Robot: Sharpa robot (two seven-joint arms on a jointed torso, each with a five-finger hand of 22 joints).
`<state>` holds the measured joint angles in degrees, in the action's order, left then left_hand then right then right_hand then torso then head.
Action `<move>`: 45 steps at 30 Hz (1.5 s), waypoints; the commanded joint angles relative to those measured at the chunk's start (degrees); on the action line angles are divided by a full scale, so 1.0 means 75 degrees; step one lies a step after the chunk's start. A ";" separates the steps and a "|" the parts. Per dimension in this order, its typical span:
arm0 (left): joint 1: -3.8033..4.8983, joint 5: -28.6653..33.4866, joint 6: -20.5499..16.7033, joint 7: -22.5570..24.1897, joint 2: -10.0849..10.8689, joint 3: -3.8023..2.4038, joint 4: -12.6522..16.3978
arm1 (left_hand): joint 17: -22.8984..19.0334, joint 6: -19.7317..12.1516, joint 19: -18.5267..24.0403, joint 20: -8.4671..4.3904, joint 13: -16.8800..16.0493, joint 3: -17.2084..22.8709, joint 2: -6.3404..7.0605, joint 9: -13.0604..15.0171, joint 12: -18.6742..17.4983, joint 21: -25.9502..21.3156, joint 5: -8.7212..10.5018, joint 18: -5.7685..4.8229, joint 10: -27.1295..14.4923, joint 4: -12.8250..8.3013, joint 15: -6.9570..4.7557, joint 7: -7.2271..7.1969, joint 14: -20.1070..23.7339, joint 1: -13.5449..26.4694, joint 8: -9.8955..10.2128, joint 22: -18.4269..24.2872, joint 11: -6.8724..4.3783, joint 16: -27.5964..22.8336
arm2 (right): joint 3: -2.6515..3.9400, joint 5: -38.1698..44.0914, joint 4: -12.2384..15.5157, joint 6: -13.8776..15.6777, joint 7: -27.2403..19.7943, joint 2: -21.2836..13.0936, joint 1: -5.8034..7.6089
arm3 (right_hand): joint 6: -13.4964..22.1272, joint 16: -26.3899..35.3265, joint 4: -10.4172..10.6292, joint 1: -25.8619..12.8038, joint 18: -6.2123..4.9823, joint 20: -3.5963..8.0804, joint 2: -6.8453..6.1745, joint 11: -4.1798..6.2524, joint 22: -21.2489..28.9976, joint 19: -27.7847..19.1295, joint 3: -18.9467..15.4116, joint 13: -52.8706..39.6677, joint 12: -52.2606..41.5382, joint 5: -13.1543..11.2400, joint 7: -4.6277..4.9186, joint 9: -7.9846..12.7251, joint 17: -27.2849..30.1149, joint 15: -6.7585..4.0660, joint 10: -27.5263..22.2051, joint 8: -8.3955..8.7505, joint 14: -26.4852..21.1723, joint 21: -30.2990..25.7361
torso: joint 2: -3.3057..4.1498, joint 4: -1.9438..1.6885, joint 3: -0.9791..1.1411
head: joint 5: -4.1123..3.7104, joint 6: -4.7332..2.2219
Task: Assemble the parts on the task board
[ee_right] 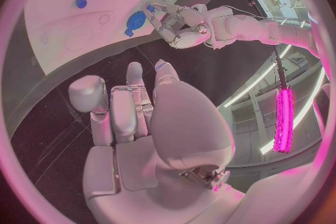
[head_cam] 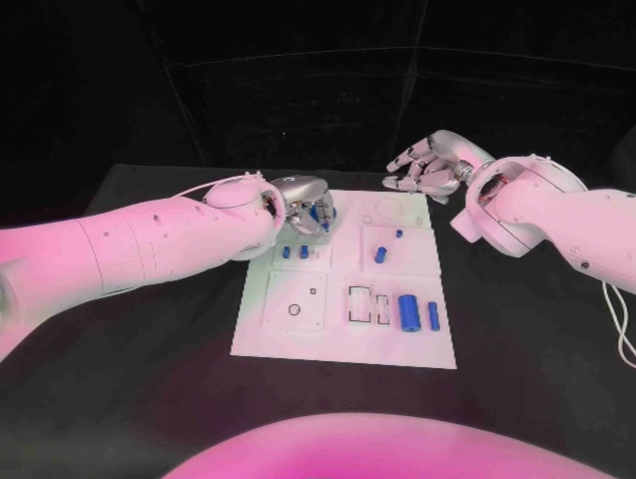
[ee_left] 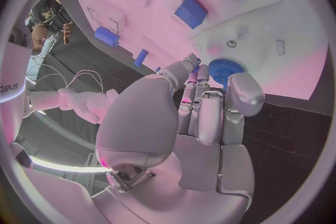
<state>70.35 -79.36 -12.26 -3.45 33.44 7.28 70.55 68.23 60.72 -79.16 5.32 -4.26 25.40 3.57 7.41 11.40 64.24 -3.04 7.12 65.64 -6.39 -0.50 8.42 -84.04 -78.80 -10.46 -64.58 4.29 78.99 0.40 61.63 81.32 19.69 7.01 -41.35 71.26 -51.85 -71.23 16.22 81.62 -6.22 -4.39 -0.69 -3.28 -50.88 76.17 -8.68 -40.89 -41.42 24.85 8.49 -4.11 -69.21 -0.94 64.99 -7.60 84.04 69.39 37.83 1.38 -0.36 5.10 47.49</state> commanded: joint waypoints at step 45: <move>-0.0003 0.0267 0.0723 -0.0309 0.0814 -0.0167 0.0363 | -0.0092 0.0060 0.0017 0.0044 0.0013 0.0095 0.0163 -0.0040 -0.0181 0.0010 0.0036 -0.0111 0.0150 -0.0005 0.0047 -0.0003 -0.0091 0.0191 0.0137 -0.0012 0.0037 -0.0026 | 0.0004 -0.0007 -0.0038 -0.0008 -0.0060 0.0006 0.0010 | 0.0015 0.0055 0.0011 0.0006 -0.0087 -0.0013 0.0062 0.0012 0.0015 0.0039 -0.0050 0.0018 -0.0049 0.0063 -0.0012 -0.0002 -0.0002 -0.0066 -0.0052 -0.0024 0.0214 -0.0054 | 0.0005 0.0010 0.0000 | 0.0043 0.0065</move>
<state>70.27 -77.62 -8.01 -5.46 39.66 6.06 73.31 67.57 60.71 -79.16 5.32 -4.23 25.87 4.67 7.20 10.41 64.23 -3.05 7.13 66.27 -6.56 -0.49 8.40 -84.04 -77.70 -9.74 -64.73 4.52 78.99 0.40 61.63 81.00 19.69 6.99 -41.36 71.24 -51.85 -71.02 16.22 81.65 -6.22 -4.39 -0.66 -3.28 -50.82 76.17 -8.68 -40.80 -41.42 25.17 8.49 -4.11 -69.19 -0.94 64.99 -7.59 84.05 69.17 37.89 1.51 -0.37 5.38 47.95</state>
